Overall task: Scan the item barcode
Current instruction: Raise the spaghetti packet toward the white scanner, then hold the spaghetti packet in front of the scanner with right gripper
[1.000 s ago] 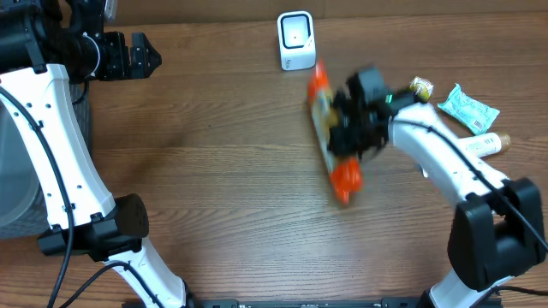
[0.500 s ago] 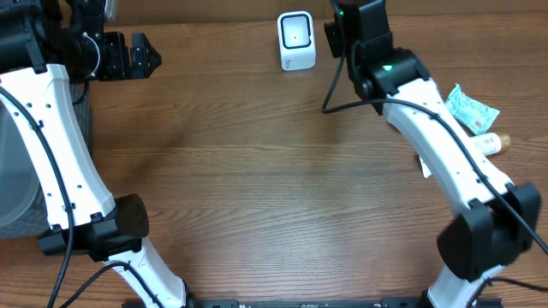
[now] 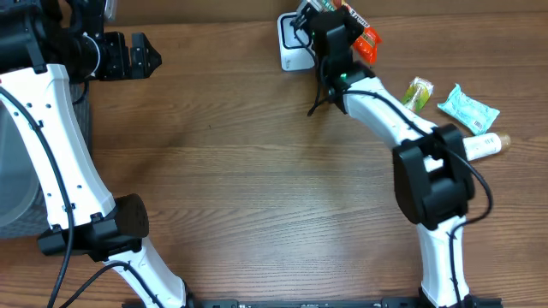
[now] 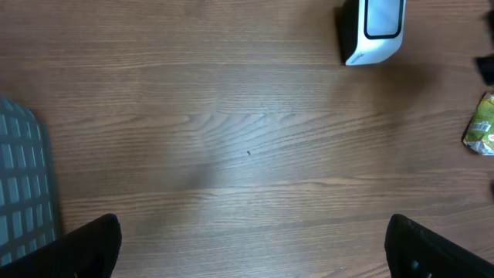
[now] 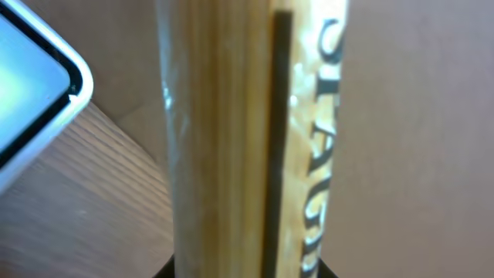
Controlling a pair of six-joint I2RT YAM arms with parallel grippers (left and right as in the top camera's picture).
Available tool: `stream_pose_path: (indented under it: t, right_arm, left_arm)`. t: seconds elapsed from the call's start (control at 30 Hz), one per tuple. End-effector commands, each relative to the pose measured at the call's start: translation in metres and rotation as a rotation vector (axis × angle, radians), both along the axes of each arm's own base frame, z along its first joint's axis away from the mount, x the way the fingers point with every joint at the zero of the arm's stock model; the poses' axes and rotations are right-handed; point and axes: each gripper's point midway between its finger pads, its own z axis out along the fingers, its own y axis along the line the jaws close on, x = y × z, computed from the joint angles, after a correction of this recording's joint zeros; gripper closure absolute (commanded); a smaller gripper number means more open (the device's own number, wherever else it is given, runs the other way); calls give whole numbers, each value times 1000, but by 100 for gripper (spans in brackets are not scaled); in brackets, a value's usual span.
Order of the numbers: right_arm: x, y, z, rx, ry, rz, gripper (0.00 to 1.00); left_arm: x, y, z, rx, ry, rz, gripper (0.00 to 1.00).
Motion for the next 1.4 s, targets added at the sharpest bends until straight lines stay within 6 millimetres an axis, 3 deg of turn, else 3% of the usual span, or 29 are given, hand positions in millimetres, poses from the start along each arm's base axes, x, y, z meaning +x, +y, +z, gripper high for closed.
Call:
stream_pose_path:
  t: [0.0, 0.3, 0.67, 0.97, 1.2, 1.37]
  right_arm:
    - [7, -7, 23, -158, -66, -26, 96]
    - [17, -9, -8, -215, -84, -59, 96]
    - [16, -11, -18, -227, -65, -71, 96]
    - [15, -15, -18, -232, -66, -93, 96]
    - [9, -30, 18, -208, -202, -232, 96]
    - [3, -11, 16, -243, -183, -203, 96]
  left_arm:
    - [3, -5, -3, -12, 5, -17, 0]
    - [3, -5, -3, -12, 5, -17, 0]
    - [3, -5, -3, -12, 5, -17, 0]
    - [3, -5, -3, -12, 5, -17, 0]
    - [3, -5, -3, -12, 5, -17, 0]
    - [3, -5, -3, -12, 5, -17, 1]
